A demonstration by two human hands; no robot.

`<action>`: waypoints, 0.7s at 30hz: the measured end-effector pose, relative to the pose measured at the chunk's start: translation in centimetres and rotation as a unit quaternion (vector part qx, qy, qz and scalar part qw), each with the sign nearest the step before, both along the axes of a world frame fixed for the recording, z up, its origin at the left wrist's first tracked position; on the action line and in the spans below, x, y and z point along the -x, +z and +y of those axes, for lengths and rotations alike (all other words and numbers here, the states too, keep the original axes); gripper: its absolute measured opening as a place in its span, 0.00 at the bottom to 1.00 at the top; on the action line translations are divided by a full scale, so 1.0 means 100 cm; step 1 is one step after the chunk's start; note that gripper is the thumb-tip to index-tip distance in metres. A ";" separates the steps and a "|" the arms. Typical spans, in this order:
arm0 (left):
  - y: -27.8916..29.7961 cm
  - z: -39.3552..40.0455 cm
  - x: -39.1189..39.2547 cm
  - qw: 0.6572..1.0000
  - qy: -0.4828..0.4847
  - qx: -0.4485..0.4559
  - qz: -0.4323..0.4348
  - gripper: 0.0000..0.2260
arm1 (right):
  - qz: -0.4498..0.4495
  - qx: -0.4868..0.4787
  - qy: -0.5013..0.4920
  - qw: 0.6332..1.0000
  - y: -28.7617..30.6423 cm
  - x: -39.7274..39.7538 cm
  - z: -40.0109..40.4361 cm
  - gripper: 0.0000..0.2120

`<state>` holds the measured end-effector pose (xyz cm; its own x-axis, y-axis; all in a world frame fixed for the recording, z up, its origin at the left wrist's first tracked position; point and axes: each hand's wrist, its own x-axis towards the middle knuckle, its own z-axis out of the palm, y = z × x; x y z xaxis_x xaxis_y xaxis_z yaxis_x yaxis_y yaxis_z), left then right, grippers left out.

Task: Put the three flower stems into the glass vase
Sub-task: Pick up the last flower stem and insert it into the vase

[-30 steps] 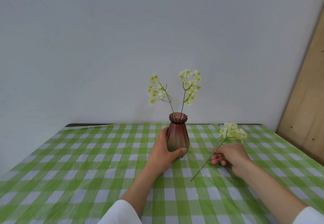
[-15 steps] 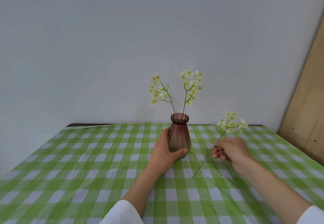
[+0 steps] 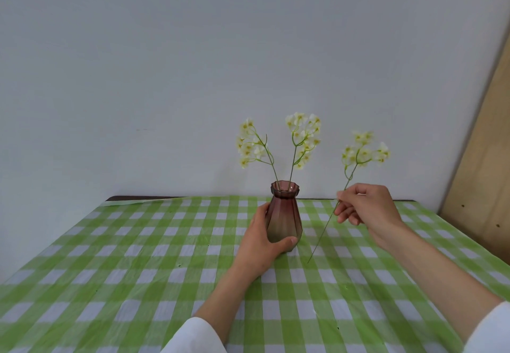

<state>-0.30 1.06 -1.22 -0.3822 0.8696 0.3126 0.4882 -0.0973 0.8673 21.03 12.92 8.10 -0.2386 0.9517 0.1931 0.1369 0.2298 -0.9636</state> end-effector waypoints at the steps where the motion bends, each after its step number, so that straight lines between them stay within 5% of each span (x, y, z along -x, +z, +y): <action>1: 0.000 0.000 0.000 1.000 0.000 0.000 0.001 0.42 | -0.001 -0.012 0.002 1.000 0.005 0.002 0.000 0.09; 21: 0.000 0.001 0.000 1.000 -0.002 0.007 0.003 0.43 | 0.013 -0.153 0.038 0.987 0.107 0.045 -0.009 0.09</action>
<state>-0.31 1.13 -1.23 -0.3771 0.8757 0.3017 0.4922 -0.0865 0.8662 16.51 12.02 18.79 -0.2979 0.8276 0.4757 0.0844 0.5193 -0.8504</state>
